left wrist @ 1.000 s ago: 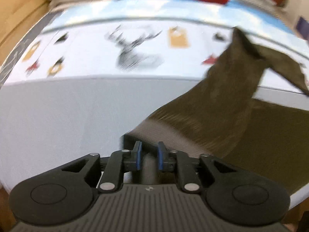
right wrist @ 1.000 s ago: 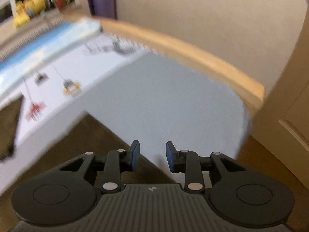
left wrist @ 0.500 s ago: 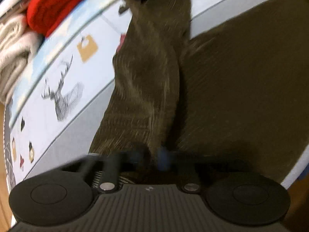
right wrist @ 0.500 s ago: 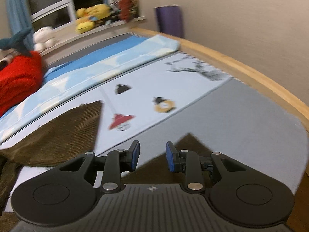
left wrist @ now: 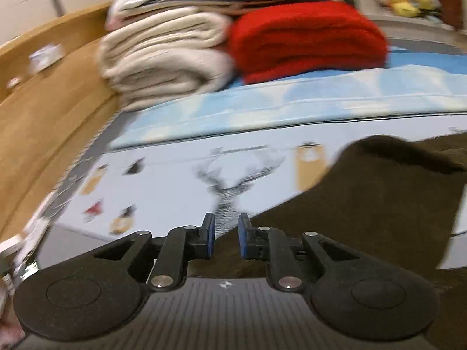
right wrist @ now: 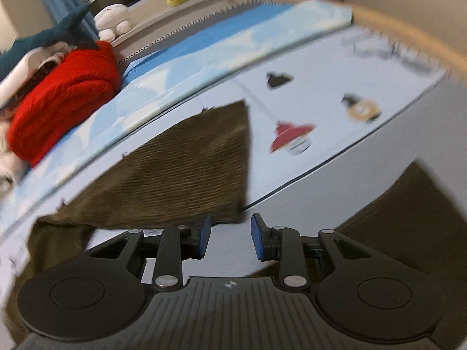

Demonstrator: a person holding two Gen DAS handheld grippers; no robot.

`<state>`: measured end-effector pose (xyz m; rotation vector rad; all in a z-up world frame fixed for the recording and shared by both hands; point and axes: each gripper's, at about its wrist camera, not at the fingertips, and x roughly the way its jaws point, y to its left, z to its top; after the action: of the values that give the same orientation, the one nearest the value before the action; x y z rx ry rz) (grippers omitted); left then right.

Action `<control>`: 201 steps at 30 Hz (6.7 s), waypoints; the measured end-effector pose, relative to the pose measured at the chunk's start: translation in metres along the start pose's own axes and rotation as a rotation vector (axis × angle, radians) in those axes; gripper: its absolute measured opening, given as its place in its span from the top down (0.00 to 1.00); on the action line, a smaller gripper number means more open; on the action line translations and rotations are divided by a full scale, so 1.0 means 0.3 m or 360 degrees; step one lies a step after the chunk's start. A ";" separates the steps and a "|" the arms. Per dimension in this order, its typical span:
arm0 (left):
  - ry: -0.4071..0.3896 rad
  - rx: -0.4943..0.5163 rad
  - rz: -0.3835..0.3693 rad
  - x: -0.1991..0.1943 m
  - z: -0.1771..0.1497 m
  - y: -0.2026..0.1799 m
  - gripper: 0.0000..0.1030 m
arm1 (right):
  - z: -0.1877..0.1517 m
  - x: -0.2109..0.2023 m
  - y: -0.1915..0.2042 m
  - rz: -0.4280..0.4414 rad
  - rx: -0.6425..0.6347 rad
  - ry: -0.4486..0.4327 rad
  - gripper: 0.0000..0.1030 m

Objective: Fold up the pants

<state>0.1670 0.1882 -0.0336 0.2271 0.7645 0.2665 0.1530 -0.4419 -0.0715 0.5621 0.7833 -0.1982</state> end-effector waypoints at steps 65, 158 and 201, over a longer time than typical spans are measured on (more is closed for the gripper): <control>0.0894 -0.0425 -0.0226 0.745 -0.110 0.155 0.16 | 0.142 0.460 0.110 -0.0282 0.0414 0.0118 0.39; 0.0956 0.0444 -0.0602 0.110 -0.542 0.096 0.54 | -0.282 -0.315 -0.728 -0.0756 0.0202 0.0249 0.55; 0.0217 -0.0184 -0.0260 0.149 -0.116 0.102 0.33 | -0.200 -0.381 0.449 0.0127 -0.0676 -0.0597 0.55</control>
<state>0.1684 0.2350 -0.0779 0.0367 0.8948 0.1716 0.0863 -0.3005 0.0301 0.1444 0.4177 -0.0559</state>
